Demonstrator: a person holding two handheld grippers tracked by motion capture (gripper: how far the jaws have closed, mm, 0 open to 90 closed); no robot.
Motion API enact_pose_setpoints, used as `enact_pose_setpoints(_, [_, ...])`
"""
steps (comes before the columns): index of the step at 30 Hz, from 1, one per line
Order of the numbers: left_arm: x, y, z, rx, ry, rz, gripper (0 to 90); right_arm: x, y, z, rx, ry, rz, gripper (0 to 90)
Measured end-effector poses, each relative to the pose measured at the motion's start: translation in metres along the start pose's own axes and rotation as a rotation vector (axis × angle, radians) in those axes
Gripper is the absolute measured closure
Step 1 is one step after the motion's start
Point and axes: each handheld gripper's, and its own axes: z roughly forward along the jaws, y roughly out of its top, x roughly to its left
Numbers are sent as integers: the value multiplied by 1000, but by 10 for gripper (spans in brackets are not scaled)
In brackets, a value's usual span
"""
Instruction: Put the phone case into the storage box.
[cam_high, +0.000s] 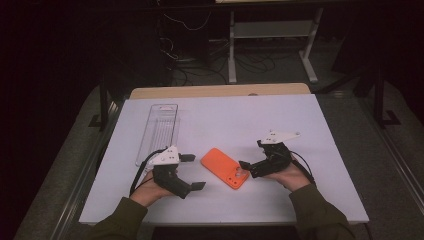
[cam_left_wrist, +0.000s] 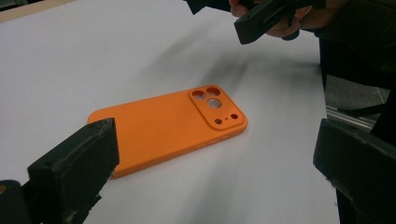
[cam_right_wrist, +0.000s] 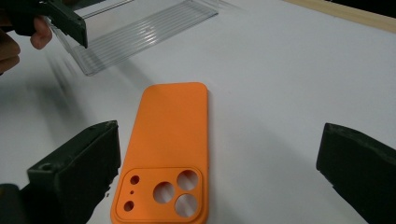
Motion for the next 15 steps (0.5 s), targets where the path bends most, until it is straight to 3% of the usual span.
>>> enact_pose_setpoints(15, [-1,-1,-2,-4,-2,-10,0,2,9,10,13,-2,-17,0])
